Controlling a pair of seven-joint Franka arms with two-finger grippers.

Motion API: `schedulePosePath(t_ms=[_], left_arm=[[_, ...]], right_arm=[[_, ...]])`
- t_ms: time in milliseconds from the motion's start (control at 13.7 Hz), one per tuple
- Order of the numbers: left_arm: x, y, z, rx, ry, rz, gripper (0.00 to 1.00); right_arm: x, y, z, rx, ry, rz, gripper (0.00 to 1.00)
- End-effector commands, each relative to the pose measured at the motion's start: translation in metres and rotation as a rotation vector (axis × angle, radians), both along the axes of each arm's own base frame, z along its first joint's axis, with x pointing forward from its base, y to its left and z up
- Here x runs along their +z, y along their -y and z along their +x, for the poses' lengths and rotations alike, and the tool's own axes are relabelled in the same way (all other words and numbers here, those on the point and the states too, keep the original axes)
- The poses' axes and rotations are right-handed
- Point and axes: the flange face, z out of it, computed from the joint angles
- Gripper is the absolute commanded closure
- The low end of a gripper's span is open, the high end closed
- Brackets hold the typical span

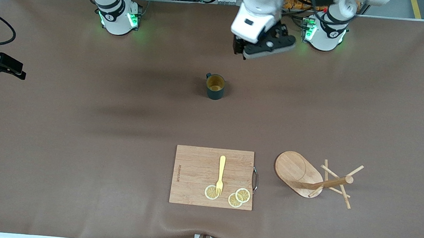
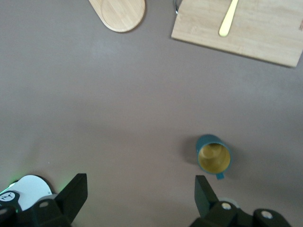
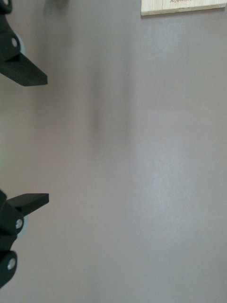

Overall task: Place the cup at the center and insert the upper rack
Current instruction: 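Lower the left gripper onto the mug handle and grasp it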

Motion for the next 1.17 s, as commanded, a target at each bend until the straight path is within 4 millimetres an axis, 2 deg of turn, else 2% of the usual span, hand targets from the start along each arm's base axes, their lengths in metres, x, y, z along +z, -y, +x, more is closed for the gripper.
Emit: schedulePosePath(t_ms=[0,292,439,585,731,950,1097], left_arm=[[-0.005,0.037,-0.037,0.03,0.071,0.031,0.0],[-0.025,0.086,-0.098,0.073,0.142,0.063,0.0],[-0.049,0.109,-0.126,0.092,0.172,0.094,0.0],[-0.088,0.139,-0.159,0.121,0.249,0.142,0.0],[-0.141,0.163,-0.19,0.137,0.314,0.197,0.0],[-0.212,0.181,-0.214,0.109,0.387,0.274,0.0],[-0.247,0.197,-0.223,0.049,0.469,0.295,0.0]], right_arm=[[0.012,-0.005,-0.012,-0.002,0.011,0.015,0.0],[0.021,-0.01,-0.027,0.006,-0.036,0.017,0.0],[0.021,-0.011,-0.034,0.008,-0.073,0.018,0.0],[0.023,-0.01,-0.035,0.006,-0.072,0.018,0.0],[0.026,-0.009,-0.037,0.013,-0.066,0.016,0.0],[0.028,-0.009,-0.036,0.008,-0.055,0.009,0.0],[0.028,-0.01,-0.036,0.008,-0.055,0.01,0.0]])
